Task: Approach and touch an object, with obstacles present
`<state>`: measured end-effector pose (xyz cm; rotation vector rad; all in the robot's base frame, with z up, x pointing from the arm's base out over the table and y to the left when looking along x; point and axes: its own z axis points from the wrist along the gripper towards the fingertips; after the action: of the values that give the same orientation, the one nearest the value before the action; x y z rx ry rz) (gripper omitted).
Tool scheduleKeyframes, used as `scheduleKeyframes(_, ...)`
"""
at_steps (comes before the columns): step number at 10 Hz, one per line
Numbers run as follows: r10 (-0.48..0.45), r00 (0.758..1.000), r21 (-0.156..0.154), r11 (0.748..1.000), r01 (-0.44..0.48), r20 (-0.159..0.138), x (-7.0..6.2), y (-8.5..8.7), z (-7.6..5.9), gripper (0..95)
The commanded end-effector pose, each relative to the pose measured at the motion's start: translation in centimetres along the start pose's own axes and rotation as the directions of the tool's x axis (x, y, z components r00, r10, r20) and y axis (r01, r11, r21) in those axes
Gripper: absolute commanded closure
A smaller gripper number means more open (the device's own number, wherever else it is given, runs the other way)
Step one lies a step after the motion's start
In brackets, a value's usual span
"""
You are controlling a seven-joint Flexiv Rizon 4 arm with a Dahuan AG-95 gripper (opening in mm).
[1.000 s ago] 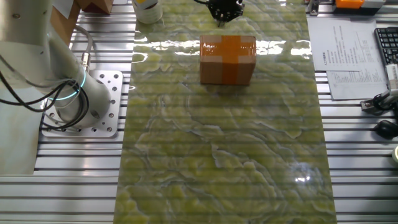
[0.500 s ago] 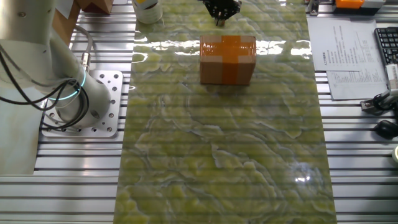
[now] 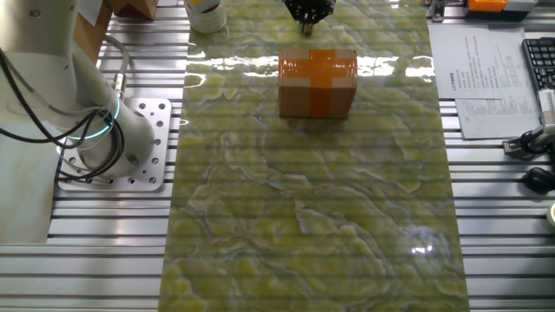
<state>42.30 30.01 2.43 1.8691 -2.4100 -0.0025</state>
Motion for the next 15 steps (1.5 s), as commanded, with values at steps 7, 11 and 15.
scheduleKeyframes(7, 0.014, 0.999, 0.032, 0.999, -0.012, -0.044, 0.0, 0.0, -0.6, 95.0)
scheduleKeyframes(11, 0.057, 0.998, 0.055, 0.997, -0.055, -0.041, 0.3, -0.1, -2.2, 95.0)
scheduleKeyframes(15, 0.107, 0.993, 0.06, 0.993, -0.104, -0.045, 3.3, -0.4, -4.3, 95.0)
